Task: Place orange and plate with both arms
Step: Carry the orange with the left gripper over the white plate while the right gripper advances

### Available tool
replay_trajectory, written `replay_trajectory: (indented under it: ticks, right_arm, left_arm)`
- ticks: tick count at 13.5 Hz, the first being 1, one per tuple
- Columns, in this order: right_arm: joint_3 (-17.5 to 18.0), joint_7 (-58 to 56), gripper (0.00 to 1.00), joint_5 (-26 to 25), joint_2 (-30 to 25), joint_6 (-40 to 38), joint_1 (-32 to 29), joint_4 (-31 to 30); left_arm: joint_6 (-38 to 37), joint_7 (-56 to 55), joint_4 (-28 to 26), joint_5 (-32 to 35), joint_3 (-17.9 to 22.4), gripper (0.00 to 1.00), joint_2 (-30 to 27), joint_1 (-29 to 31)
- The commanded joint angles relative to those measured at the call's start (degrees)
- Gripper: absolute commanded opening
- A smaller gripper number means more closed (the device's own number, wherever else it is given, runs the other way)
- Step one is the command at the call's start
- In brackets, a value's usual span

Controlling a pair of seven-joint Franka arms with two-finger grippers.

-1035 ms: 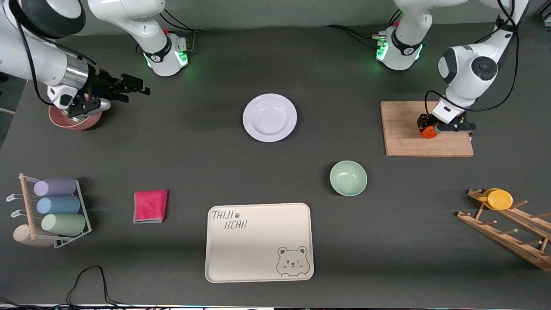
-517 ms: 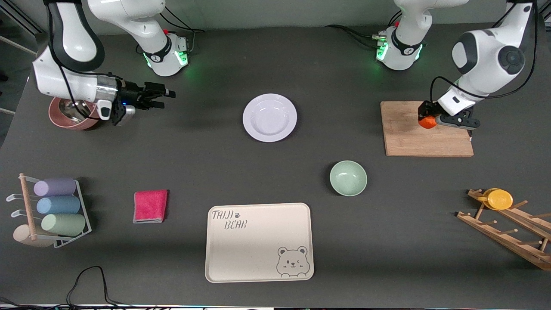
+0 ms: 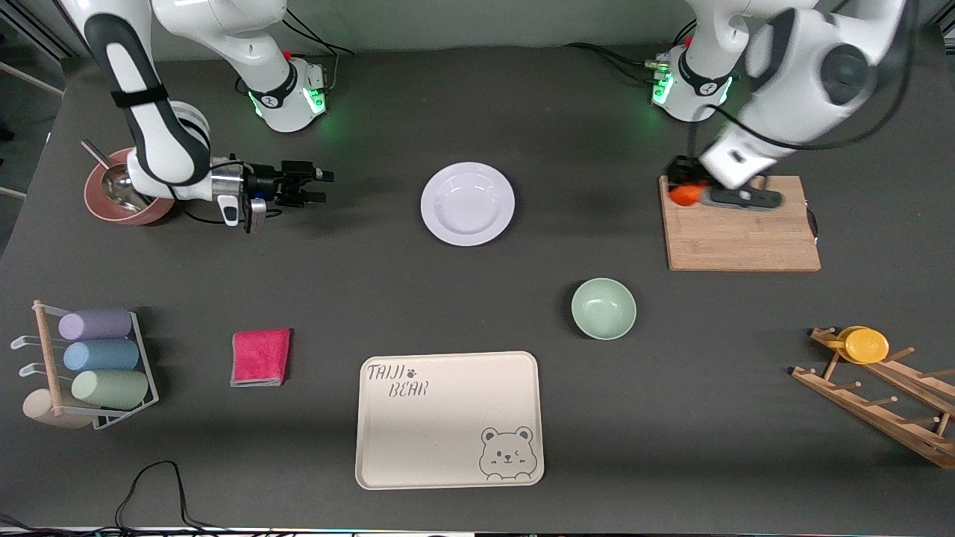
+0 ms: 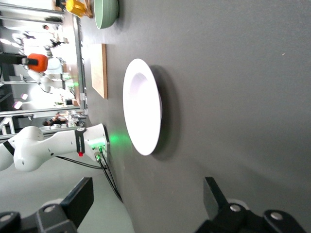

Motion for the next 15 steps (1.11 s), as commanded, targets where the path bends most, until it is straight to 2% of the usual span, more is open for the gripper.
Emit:
replay_trajectory:
  ticks: [1,3,5,8,10,13,15]
  right_arm:
    - [-0.34,-8.30,1.00,5.79,6.79,-1.10,0.38,0.46]
    - [-0.34,-14.19,1.00,10.27,11.19,-3.12,0.38,0.63]
    - [-0.34,-18.24,1.00,13.18,14.36,-4.10,0.38,0.81]
    - [-0.34,-19.93,1.00,13.37,16.21,-4.18,0.38,0.98]
    - [-0.34,-19.93,1.00,13.37,16.92,-4.19,0.38,1.07]
    - [-0.34,-19.75,1.00,13.45,18.15,-4.10,0.38,1.51]
    - [-0.34,-19.23,1.00,13.37,18.59,-4.10,0.38,1.60]
  left_arm:
    - [-1.78,-24.11,10.70,0.13,-5.74,0.00,9.25,-5.93]
    - [-1.00,-36.44,16.42,0.13,-10.31,0.00,15.06,-7.34]
    - [3.19,-48.47,19.25,0.57,-14.10,0.00,20.16,-9.35]
    - [17.42,-65.89,19.44,2.32,-14.29,0.00,26.93,-16.99]
    - [21.75,-76.95,19.52,11.50,-14.29,0.00,32.02,-21.47]
    - [21.86,-94.01,21.72,29.00,-14.38,0.00,39.58,-25.79]
    - [21.51,-102.02,25.13,33.95,-14.20,0.00,44.32,-28.51]
